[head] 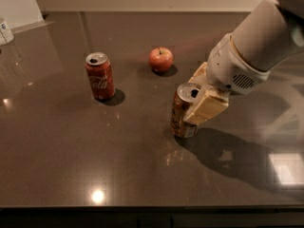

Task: Move orange can near coke can

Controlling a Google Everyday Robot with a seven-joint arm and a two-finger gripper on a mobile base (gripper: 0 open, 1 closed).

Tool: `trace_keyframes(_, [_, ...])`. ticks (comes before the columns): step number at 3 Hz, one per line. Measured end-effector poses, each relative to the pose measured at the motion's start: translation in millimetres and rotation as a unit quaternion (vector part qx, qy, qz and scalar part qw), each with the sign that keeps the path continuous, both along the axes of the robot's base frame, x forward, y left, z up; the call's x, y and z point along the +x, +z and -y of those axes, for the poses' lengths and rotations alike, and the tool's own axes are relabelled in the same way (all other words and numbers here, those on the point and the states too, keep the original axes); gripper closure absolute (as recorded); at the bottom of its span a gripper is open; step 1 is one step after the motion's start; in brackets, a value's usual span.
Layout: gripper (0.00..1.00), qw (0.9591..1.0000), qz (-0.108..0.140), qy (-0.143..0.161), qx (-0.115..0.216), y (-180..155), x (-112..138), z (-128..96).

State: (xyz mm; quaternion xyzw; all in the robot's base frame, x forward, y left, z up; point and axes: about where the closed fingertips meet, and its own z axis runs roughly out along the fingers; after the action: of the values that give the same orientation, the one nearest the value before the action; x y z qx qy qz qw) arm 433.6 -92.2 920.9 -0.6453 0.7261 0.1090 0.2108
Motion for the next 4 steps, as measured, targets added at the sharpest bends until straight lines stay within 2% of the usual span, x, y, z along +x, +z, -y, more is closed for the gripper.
trace_keyframes(1, [1.0, 0.9999, 0.0, 0.013, 0.012, 15.1, 16.1, -33.4])
trace_keyframes(2, [1.0, 0.9994, -0.008, 0.023, 0.024, 23.2, 40.4, -69.5])
trace_keyframes(4, [1.0, 0.9982, -0.031, 0.04, 0.033, 8.1, 80.9, -127.9])
